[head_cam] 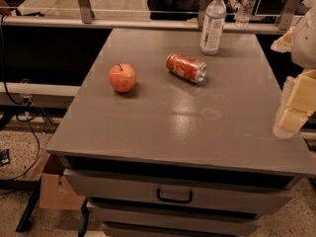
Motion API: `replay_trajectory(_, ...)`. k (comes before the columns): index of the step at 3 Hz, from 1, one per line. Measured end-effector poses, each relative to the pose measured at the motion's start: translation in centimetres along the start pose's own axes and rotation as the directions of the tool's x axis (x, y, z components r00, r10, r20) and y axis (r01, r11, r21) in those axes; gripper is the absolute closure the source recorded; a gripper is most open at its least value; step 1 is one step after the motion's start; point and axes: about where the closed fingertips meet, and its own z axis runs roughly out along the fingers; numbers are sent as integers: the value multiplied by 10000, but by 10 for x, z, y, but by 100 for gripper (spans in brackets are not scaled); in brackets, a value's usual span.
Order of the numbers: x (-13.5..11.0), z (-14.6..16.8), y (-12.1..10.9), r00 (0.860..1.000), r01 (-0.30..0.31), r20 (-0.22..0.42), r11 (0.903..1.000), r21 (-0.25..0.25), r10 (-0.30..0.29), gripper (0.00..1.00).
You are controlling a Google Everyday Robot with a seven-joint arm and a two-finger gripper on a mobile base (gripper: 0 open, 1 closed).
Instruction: Place coke can upright
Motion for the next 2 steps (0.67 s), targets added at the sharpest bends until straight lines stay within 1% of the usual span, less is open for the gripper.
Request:
replay_trajectory(1,0,0,0,10000,0,1,10000,2,0,0)
replay_trajectory(2,-2,-2,-2,9998,-86,179,10000,46,85,0)
